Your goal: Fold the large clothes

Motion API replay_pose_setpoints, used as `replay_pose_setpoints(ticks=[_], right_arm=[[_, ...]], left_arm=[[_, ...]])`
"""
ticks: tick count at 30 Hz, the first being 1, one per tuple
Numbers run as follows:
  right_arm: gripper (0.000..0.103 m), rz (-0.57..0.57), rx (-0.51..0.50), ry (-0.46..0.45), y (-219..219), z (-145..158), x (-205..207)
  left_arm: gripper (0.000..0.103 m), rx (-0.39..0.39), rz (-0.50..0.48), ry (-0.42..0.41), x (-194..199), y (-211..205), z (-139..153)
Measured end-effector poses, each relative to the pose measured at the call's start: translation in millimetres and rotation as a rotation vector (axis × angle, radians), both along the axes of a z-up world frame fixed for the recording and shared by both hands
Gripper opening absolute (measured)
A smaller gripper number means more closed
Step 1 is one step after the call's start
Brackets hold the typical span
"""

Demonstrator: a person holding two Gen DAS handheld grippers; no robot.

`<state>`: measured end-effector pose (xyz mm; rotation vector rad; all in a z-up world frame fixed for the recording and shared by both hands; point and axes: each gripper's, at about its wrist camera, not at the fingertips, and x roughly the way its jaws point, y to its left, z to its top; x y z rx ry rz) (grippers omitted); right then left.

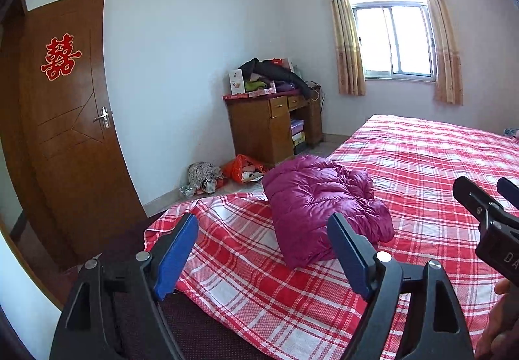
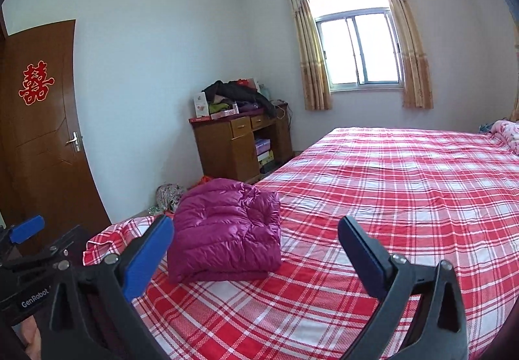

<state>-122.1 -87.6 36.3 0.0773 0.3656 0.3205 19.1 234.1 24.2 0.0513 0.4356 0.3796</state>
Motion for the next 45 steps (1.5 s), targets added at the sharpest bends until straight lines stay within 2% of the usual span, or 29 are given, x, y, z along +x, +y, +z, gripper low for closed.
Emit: replay_pose_setpoints(ticks=[3,35,39,45], right_arm=[[0.103,-0.015,0.01,-0.003,-4,0,-1],[0.103,-0.023,0.002,-0.012,-3,-1,-6],[0.103,-0.023,-0.003,-0.008,-3,-2,-5],[0.103,-0.025,-0.003,-0.003,-4,-3,-4]], left_arm=[[0.084,0.019,-0.01,-0.004,-2,-7,0],[0.084,-0.019,-0.034,-0.038,-9,-6,8],[0.084,0.001,-0.002,-0.03,-7,-7,7],[0.084,-0.062,-0.035,-0.003,-1,1,3]])
